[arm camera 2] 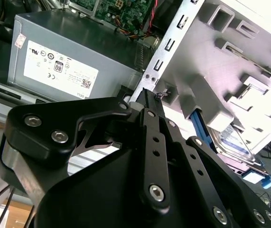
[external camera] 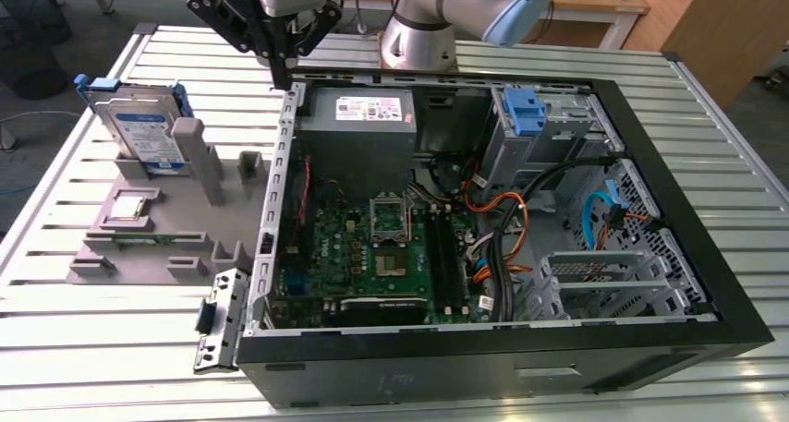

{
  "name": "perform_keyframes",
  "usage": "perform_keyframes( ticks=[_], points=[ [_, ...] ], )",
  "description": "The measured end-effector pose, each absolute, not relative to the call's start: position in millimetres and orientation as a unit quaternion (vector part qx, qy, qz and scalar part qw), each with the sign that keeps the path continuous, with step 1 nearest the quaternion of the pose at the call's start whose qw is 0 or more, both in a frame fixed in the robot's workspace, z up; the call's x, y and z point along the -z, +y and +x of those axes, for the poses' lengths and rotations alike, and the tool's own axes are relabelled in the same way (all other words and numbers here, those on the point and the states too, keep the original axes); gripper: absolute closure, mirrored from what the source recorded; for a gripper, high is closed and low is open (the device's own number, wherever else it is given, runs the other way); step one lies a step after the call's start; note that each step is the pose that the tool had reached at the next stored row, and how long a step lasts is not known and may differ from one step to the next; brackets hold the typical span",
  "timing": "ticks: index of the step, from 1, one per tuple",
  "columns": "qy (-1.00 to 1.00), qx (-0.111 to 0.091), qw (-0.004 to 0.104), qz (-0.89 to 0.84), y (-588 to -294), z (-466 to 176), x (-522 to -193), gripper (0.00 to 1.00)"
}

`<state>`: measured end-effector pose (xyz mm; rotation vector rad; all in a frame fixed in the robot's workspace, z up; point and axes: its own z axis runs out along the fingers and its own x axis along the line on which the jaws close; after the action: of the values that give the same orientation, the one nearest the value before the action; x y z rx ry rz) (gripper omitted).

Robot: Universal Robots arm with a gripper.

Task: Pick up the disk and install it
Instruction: 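Reach for the disk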

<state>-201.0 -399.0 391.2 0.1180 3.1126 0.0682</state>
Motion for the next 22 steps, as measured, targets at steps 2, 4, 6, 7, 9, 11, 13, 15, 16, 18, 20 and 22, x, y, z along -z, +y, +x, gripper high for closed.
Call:
perform_keyframes(
  ticks=[2,4,6,7,9,11,13,15,16,18,20,22],
  points=[
    [0.999,-0.022,0.013,0.038,-398.9,-203.1,-391.0,0.9],
    [0.999,-0.022,0.013,0.038,-398.9,-205.2,-390.9,0.9],
    [0.999,-0.022,0.013,0.038,-398.9,-207.5,-390.8,0.9],
    [0.999,-0.022,0.013,0.038,-398.9,-208.8,-390.8,0.9],
    [0.999,-0.022,0.013,0.038,-398.9,-211.3,-390.5,0.9],
    [0.999,-0.022,0.013,0.038,-398.9,-213.7,-390.4,0.9],
    [0.999,-0.022,0.013,0.038,-399.0,-216.6,-390.3,0.9],
    [0.999,-0.022,0.013,0.038,-399.0,-220.1,-390.2,0.9],
    [0.999,-0.022,0.013,0.038,-399.0,-221.9,-390.1,0.9],
    [0.999,-0.022,0.013,0.038,-398.9,-226.1,-389.7,0.9],
    [0.999,-0.022,0.013,0.038,-398.9,-231.2,-389.1,0.9],
    [0.999,-0.022,0.013,0.038,-399.0,-237.2,-388.4,0.9]
  ],
)
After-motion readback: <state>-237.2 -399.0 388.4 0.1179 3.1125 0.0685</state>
